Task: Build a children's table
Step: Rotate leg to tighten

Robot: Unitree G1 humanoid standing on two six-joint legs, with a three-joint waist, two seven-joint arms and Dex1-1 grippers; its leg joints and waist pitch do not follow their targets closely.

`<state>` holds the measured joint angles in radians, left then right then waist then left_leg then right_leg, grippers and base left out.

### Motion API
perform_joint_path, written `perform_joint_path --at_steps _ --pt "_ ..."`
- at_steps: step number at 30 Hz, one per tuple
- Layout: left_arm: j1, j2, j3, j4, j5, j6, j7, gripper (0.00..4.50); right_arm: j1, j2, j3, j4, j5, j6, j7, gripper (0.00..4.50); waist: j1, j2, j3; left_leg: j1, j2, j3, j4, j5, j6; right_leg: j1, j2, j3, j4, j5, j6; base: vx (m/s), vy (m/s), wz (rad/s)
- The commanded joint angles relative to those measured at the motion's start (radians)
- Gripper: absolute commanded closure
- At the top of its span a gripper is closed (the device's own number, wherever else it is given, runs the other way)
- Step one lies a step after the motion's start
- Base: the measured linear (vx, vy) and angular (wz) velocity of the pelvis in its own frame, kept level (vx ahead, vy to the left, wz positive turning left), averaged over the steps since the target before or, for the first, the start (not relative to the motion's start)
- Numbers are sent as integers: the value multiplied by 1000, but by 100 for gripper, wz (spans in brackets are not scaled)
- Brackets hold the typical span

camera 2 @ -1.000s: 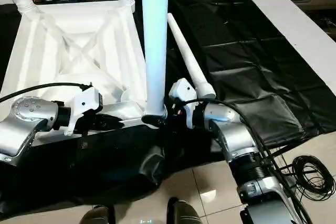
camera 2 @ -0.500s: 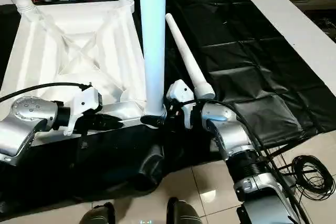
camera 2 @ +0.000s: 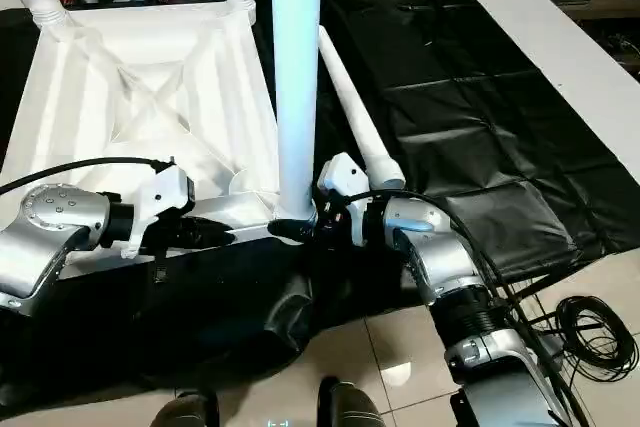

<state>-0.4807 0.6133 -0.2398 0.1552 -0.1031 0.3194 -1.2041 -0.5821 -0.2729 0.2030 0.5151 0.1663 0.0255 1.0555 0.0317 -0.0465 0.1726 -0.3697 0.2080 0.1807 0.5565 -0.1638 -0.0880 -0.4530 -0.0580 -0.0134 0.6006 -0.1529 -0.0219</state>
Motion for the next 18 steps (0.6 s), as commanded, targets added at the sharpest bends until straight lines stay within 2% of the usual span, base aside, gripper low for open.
perform_joint_path --at_steps 1,2,3,4,5,6,8,9,10,12,13,14,15,16,18 --pt "28 -21 -46 16 1 14 -14 450 7 16 -25 22 -5 -8 -51 177 -2 8 -74 9 6 12 -46 -108 80 71 -46 32 -46 -72 -267 0 0 0" --pt "28 -21 -46 16 1 14 -14 450 7 16 -25 22 -5 -8 -51 177 -2 9 -73 9 6 11 -47 -118 77 71 -46 32 -48 -89 -265 0 0 0" --pt "22 -55 -40 44 20 23 53 450 15 53 -48 44 -19 -1 -163 177 -3 5 -71 8 6 11 -48 -124 74 70 -46 32 -50 -104 -261 0 0 0" --pt "22 -55 -40 44 20 23 53 450 15 53 -48 44 -19 -1 -163 177 -4 5 -66 7 6 10 -51 -149 58 68 -48 33 -58 -159 -247 0 0 0" --pt "10 -106 -37 84 49 37 145 450 27 109 -76 72 -32 30 -315 178 -4 5 -64 10 7 8 -54 -181 37 66 -51 33 -65 -234 -228 0 0 0" --pt "9 -113 -37 88 52 43 157 450 30 117 -79 75 -34 34 -333 178 -6 3 -62 8 5 7 -54 -195 29 64 -50 34 -67 -272 -213 0 0 0" --pt "3 -141 -37 100 63 59 200 450 37 144 -90 89 -41 47 -401 178 -7 2 -58 7 4 1 -62 -238 5 62 -53 32 -78 -409 -159 0 0 0" --pt "-4 -163 -37 109 70 73 232 450 35 166 -99 105 -44 47 -451 178 -8 2 -57 7 4 1 -64 -252 5 59 -53 32 -82 -437 -147 0 0 0" --pt "-10 -178 -36 116 75 82 254 450 33 182 -106 116 -45 47 -485 178 -8 4 -55 9 5 2 -64 -262 2 54 -54 33 -85 -459 -137 -57 -10 -1" --pt "-37 -239 -35 147 100 118 347 450 10 245 -141 175 -36 62 -619 178 -7 4 -49 19 4 -2 -67 -316 -7 42 -54 33 -99 -566 -100 0 0 0" --pt "-49 -265 -34 160 109 135 384 450 -1 271 -154 198 -34 66 -675 178 -10 4 -47 17 1 -6 -70 -333 -18 42 -53 30 -101 -604 -79 0 0 0" --pt "-85 -333 -27 195 142 185 492 450 -46 339 -195 266 -24 79 -813 178 -9 4 -46 15 -1 -12 -73 -351 -21 46 -54 27 -105 -639 -55 0 0 0" --pt "-85 -333 -27 195 142 185 492 450 -46 339 -195 266 -24 79 -813 178 -14 6 -44 17 0 -11 -74 -360 -27 38 -53 26 -106 -648 -51 0 0 0" --pt "-100 -356 -33 208 156 202 521 450 -70 367 -215 301 -13 73 -870 178 -14 6 -43 29 -3 -15 -73 -402 -32 32 -52 20 -116 -694 -32 0 0 0" --pt "-113 -376 -38 220 171 214 546 450 -89 392 -229 329 -11 68 -914 178 -18 9 -41 32 -3 -19 -77 -448 -28 28 -53 15 -124 -707 -24 0 0 0"
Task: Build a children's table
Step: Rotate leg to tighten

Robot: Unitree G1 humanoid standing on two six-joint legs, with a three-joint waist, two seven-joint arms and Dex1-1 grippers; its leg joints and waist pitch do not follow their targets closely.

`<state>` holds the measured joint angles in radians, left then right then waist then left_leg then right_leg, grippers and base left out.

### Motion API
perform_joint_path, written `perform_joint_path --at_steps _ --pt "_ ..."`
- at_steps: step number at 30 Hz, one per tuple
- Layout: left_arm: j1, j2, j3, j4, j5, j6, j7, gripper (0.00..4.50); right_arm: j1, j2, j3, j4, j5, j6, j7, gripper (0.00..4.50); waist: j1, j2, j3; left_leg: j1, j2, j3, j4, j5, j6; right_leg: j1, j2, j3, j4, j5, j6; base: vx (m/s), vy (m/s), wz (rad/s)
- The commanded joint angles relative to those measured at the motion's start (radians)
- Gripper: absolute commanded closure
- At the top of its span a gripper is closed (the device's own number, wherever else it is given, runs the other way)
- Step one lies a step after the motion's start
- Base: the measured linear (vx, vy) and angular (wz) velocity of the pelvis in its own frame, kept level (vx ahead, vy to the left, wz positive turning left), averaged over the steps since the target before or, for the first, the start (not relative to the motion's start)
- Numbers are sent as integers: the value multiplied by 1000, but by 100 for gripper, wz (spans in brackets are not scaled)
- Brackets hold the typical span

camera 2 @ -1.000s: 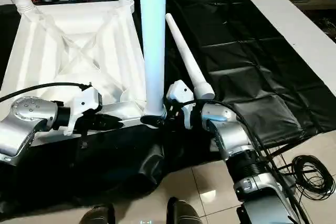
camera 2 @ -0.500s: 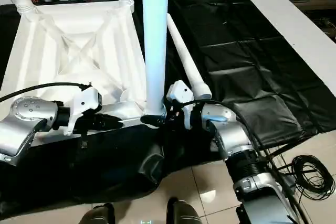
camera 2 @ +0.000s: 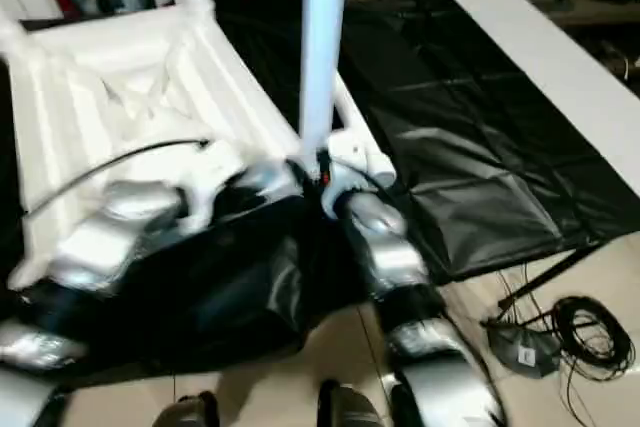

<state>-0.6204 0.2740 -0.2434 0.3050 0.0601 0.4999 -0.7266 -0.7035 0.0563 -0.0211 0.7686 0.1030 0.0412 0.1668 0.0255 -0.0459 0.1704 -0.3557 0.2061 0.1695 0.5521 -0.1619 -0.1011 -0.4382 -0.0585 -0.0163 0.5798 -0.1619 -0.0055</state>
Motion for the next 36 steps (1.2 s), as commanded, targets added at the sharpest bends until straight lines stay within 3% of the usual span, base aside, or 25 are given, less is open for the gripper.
perform_joint_path --at_steps 1,3,5,7,8,11,13,19,21,22,24,25,27,29,32,34,35,36 --pt "26 -37 -35 71 9 35 69 450 31 64 -4 77 52 52 -27 178 -12 9 -40 17 -1 -11 -77 -459 -12 19 -52 14 -105 -670 -43 0 0 0" --pt "8 -61 -46 86 30 53 99 450 7 99 1 112 40 44 -66 178 -12 4 -37 15 0 -12 -81 -474 -9 16 -50 15 -106 -648 -45 0 0 0" --pt "2 -68 -48 87 43 56 111 450 2 122 5 120 37 41 -24 178 -14 9 -36 17 1 -16 -85 -515 -11 15 -51 12 -109 -654 -42 0 0 0" --pt "3 -71 -47 87 45 60 114 450 -1 126 3 126 36 38 -17 178 -13 7 -40 14 3 -16 -89 -508 -9 20 -53 12 -108 -616 -48 0 0 0" --pt "5 -68 -47 80 49 62 111 450 -2 129 -9 125 51 42 8 178 -12 6 -38 16 3 -14 -89 -512 -6 16 -52 15 -109 -600 -52 0 0 0" --pt "16 -55 -53 61 51 49 92 450 8 120 -19 89 71 33 60 108 -11 7 -38 14 4 -13 -91 -512 -1 17 -54 17 -107 -585 -59 0 0 0" --pt "22 -46 -56 51 46 39 75 450 12 104 -11 70 64 24 70 95 -12 4 -39 7 4 -13 -93 -505 3 20 -54 19 -105 -575 -62 0 0 0" --pt "48 8 -52 11 43 -4 10 450 44 26 28 -48 32 25 149 35 -16 1 -42 2 3 -8 -91 -447 18 22 -57 24 -108 -582 -58 0 0 0" --pt "62 38 -41 -19 20 -13 -36 450 73 -34 67 -126 5 27 219 35 -12 0 -48 -3 5 0 -88 -367 28 28 -54 28 -101 -499 -79 0 0 0" --pt "67 47 -39 -28 14 -21 -48 450 83 -50 76 -150 3 33 242 35 -10 0 -54 -8 6 6 -83 -305 36 32 -51 32 -90 -399 -103 0 0 0" --pt "83 87 -43 -56 -10 -60 -121 450 112 -107 96 -224 25 64 345 35 -9 -3 -47 -8 6 10 -83 -303 53 30 -47 29 -91 -393 -121 0 0 0" --pt "99 122 -47 -78 -29 -58 -176 450 138 -156 106 -289 68 101 460 35 -9 1 -50 -12 7 9 -82 -305 53 35 -53 30 -90 -421 -120 0 0 0" --pt "108 149 -52 -85 -39 -64 -218 450 160 -203 118 -341 110 129 571 35 -9 3 -53 -11 10 11 -80 -271 64 36 -50 30 -87 -377 -138 34 -14 2" --pt "124 174 -53 -104 -70 -87 -288 450 179 -254 133 -380 137 133 671 35 -7 7 -56 -6 12 18 -71 -237 76 34 -47 31 -79 -291 -177 39 -12 4" --pt "138 204 -64 -133 -94 -97 -357 450 187 -295 143 -400 141 133 734 35 -6 9 -64 -17 9 19 -62 -133 90 50 -47 31 -54 -138 -233 93 -14 3" --pt "146 229 -73 -151 -107 -110 -403 450 188 -324 153 -411 136 124 775 35 -3 13 -67 -7 10 22 -58 -99 100 48 -43 32 -45 -63 -255 73 10 1" --pt "150 244 -76 -162 -116 -114 -427 450 190 -340 155 -422 138 130 798 35 1 15 -71 -2 8 26 -52 -43 125 52 -37 31 -31 69 -287 68 15 4" --pt "153 255 -76 -168 -123 -114 -442 450 190 -352 157 -432 145 141 822 35 3 15 -71 -1 8 27 -51 -30 134 52 -35 31 -28 99 -294 0 0 0"
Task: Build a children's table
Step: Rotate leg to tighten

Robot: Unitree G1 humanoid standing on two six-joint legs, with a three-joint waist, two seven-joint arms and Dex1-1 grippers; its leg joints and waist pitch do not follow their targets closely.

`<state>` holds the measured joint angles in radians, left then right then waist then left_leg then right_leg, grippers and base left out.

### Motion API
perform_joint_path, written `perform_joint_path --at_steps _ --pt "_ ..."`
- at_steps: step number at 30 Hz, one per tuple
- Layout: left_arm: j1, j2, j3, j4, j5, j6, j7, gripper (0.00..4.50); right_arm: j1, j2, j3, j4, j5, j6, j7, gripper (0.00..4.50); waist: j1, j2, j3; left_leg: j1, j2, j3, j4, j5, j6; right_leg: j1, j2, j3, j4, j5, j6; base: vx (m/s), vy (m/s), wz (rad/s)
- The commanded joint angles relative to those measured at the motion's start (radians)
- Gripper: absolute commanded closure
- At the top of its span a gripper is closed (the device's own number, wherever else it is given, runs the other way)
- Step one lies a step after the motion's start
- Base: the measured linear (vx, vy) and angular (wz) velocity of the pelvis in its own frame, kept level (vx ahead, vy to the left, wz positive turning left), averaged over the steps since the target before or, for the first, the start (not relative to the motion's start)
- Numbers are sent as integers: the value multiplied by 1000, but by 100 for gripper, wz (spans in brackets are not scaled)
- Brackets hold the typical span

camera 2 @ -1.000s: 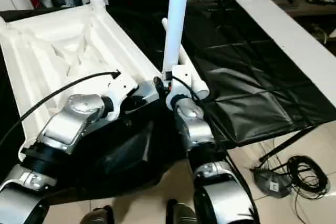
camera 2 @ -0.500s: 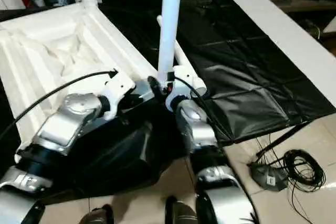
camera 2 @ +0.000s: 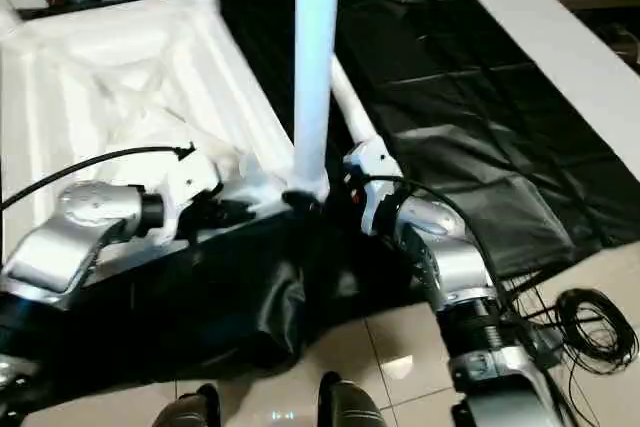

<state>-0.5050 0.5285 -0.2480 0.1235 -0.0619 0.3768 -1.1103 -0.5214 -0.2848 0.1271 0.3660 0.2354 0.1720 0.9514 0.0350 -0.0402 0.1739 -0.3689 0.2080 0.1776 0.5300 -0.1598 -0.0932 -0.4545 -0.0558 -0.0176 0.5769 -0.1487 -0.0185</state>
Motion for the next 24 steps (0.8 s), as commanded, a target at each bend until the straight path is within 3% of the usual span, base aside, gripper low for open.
perform_joint_path --at_steps 1,5,8,10,15,24 --pt "39 13 -71 8 -11 6 -79 450 8 -25 14 -40 21 22 65 35 -5 9 -74 12 5 19 -28 -21 139 71 -38 31 -22 113 -290 0 0 0" --pt "44 45 -67 -16 -44 22 -140 450 7 -61 45 -52 19 24 142 35 -1 7 -73 12 9 18 -29 -51 136 73 -45 29 -25 44 -293 0 0 0" --pt "43 53 -65 -23 -50 23 -155 450 6 -72 66 -47 5 14 173 35 0 3 -69 10 10 17 -33 -123 98 73 -53 33 -38 -108 -266 0 0 0" --pt "41 57 -66 -24 -53 23 -160 450 4 -75 73 -43 -1 9 180 35 -1 4 -69 11 11 16 -34 -135 86 70 -53 33 -40 -135 -256 0 0 0" --pt "34 59 -69 -14 -53 16 -162 450 -8 -78 83 -20 -22 -3 181 35 -1 2 -73 9 8 16 -29 -105 87 72 -49 34 -33 -95 -253 0 0 0" --pt "26 57 -65 2 -43 8 -156 450 -23 -78 92 20 -43 -23 181 107 0 2 -76 8 7 16 -24 -90 102 74 -49 34 -28 -69 -265 0 0 0"
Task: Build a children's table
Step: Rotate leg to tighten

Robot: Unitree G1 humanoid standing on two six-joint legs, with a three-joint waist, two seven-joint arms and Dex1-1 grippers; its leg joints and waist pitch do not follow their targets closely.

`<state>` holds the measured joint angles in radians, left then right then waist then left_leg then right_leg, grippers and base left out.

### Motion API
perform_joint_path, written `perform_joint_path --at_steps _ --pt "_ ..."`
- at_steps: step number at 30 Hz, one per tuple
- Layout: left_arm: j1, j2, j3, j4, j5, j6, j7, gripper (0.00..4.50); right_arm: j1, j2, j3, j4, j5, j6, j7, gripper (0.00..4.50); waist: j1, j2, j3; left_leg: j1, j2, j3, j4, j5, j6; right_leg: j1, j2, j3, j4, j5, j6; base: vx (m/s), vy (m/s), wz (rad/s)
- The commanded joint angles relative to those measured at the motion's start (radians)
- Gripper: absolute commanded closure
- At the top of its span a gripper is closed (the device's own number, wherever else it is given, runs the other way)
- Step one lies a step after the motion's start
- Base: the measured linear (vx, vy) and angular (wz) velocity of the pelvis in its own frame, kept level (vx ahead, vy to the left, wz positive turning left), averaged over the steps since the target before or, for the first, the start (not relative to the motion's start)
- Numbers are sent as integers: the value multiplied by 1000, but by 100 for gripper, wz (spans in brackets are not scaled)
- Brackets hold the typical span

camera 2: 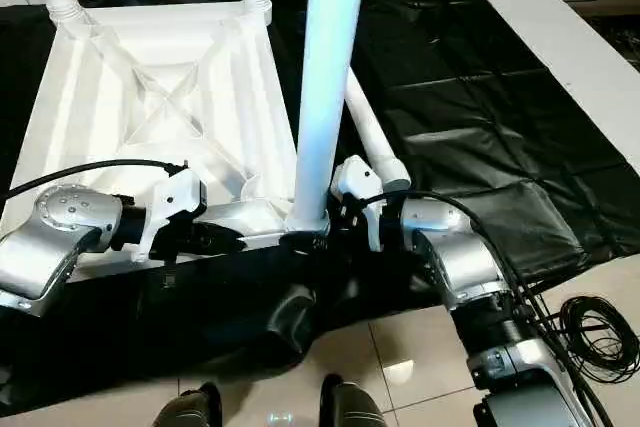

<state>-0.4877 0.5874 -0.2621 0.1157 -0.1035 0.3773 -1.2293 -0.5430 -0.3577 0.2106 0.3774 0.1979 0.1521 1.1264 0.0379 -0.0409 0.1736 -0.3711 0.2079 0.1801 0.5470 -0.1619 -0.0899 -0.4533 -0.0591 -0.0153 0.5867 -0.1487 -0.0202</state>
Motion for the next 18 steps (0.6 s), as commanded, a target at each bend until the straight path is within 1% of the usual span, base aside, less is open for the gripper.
perform_joint_path --at_steps 1,3,4,6,7,10,13,17,18 --pt "8 -1 -51 11 -1 7 -35 450 -4 -4 9 12 -6 -4 6 119 -3 2 -76 10 7 13 -41 -88 99 73 -45 31 -38 -70 -264 0 0 0" --pt "7 -1 -51 12 0 7 -34 450 -8 -2 9 18 -8 -7 6 141 -4 0 -76 9 6 13 -40 -89 100 74 -45 31 -37 -72 -263 0 0 0" --pt "8 -1 -51 13 0 7 -33 450 -10 -1 8 24 -11 -12 7 149 -4 0 -75 9 6 13 -40 -93 99 73 -46 31 -38 -83 -262 0 0 0" --pt "8 0 -50 16 0 5 -33 450 -16 3 9 38 -17 -23 10 155 -4 0 -74 9 6 13 -40 -108 94 72 -47 32 -40 -113 -257 0 0 0" --pt "8 0 -50 17 0 4 -34 450 -17 3 9 40 -17 -25 10 173 -4 -1 -74 9 6 12 -40 -115 90 71 -47 32 -41 -129 -254 0 0 0" --pt "8 1 -49 19 1 3 -34 450 -18 4 10 46 -18 -29 10 179 -4 0 -74 9 7 11 -40 -124 83 70 -47 32 -43 -148 -247 0 0 0" --pt "7 2 -49 24 2 1 -34 450 -15 9 6 53 -15 -33 3 181 -5 0 -75 8 7 10 -40 -121 83 71 -47 32 -42 -144 -247 0 0 0" --pt "4 -8 -44 37 12 13 -2 450 -13 39 -26 82 -11 -45 -66 181 -7 0 -73 7 6 10 -40 -132 80 69 -47 31 -44 -163 -244 0 0 0" --pt "0 -18 -44 49 25 14 24 450 -17 61 -44 106 -16 -49 -125 181 -8 -1 -72 7 6 10 -42 -148 72 68 -48 32 -47 -193 -238 0 0 0"
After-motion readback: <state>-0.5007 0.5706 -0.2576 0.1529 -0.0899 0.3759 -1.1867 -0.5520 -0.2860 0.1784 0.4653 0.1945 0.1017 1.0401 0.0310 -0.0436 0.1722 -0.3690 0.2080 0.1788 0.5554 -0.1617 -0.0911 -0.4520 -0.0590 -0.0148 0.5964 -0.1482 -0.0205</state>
